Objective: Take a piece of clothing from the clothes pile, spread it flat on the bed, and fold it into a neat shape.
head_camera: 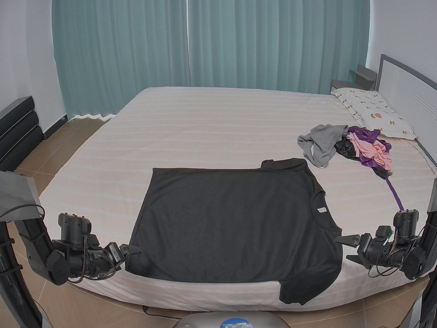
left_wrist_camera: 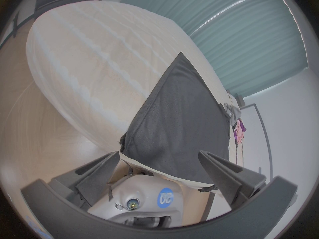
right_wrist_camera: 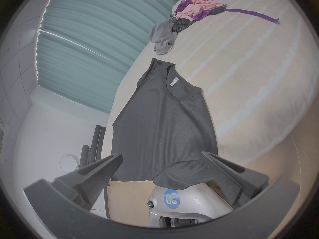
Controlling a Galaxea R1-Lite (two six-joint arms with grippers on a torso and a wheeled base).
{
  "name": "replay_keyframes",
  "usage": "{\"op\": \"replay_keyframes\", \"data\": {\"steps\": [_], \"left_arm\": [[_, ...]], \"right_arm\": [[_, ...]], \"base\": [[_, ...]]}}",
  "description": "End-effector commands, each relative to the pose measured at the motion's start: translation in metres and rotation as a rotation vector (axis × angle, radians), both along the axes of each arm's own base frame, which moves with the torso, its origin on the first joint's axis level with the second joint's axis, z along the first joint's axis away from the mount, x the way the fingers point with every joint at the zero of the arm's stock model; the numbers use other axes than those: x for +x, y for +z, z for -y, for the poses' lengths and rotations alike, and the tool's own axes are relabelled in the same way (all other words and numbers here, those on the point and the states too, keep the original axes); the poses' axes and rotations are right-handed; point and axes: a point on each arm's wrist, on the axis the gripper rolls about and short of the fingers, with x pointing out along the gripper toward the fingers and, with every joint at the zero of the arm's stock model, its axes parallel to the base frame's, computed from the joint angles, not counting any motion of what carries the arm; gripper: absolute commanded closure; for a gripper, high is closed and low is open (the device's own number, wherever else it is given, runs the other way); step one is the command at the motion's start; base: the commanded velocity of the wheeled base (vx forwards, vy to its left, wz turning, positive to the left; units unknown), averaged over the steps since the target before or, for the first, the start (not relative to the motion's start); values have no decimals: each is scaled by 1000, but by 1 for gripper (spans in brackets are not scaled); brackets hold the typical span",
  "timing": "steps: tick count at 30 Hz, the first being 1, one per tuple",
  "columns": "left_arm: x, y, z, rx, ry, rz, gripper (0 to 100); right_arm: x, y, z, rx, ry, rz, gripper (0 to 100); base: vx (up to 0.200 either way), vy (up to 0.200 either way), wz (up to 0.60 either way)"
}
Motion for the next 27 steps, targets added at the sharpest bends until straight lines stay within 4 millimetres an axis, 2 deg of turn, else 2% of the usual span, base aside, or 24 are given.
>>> {"op": "replay_keyframes", "data": {"steps": [1, 8, 15, 27], "left_arm": [[0, -19, 2, 44, -49, -30, 0], [1, -33, 4, 142, -167, 10, 0], [4, -43, 11, 219, -180, 1, 0], [16, -44, 13, 221, -177, 50, 0]], "right_arm": [[-1, -3, 0, 2, 1, -17, 0], [-1, -3, 0, 3, 1, -18, 0], [-1, -2, 0, 3, 3, -14, 0], [-2, -3, 0, 3, 3, -15, 0]], "base": [[0, 0, 0], [0, 0, 0], [0, 0, 0], [0, 0, 0]]}}
